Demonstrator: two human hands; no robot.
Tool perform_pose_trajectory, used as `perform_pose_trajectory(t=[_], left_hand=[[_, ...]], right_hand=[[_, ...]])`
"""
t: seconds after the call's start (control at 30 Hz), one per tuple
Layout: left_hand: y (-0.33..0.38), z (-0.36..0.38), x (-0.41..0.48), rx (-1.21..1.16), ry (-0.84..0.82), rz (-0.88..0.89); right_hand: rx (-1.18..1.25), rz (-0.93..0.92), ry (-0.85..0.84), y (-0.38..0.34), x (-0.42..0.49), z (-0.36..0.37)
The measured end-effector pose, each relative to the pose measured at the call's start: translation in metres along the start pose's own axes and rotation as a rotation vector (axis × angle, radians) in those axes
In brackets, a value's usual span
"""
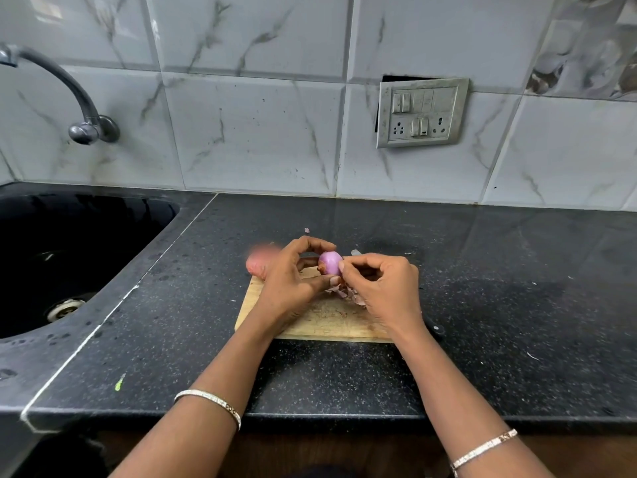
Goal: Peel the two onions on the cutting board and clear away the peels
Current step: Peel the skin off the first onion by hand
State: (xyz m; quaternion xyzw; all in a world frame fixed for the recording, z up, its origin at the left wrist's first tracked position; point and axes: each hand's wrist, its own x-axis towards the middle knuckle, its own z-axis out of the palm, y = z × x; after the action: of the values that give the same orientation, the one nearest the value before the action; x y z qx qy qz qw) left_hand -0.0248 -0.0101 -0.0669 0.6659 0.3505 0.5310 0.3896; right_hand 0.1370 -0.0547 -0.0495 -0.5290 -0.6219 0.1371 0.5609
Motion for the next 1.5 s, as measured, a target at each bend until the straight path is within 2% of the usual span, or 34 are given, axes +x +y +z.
perform_pose_trajectory(t=[0.27,0.57,0.8,1.07,1.2,1.33,1.5], left_hand=[[-0.001,-0.001,0.001,0.002,-0.008,0.002],[-0.002,0.0,0.0,-0.018,-0.044,-0.023],[0.002,0.001,-0.002,-0.16,-0.095,-0.079],[0.008,-0.001,-0.004,-0.303,-0.149,-0.125],[0.009,-0.002,-0.005,-0.349,-0.124,-0.125],[0.008,-0.003,-0.004,-0.354,-0.123,-0.157],[0.007,-0.003,-0.003,-0.428,-0.168,-0.206]], right_hand=[[0.005,-0.011,-0.009,-0.003,0.0,-0.002],[-0.148,-0.108,0.056,0.002,-0.002,0.003],[-0.217,-0.106,0.063,0.006,0.001,-0.002],[-0.285,-0.059,0.144,0.012,0.002,0.001],[-0.287,-0.039,0.201,0.013,0.002,-0.002],[-0.232,-0.032,0.136,0.012,0.001,-0.002],[-0.014,-0.021,-0.022,0.006,0.0,-0.001]])
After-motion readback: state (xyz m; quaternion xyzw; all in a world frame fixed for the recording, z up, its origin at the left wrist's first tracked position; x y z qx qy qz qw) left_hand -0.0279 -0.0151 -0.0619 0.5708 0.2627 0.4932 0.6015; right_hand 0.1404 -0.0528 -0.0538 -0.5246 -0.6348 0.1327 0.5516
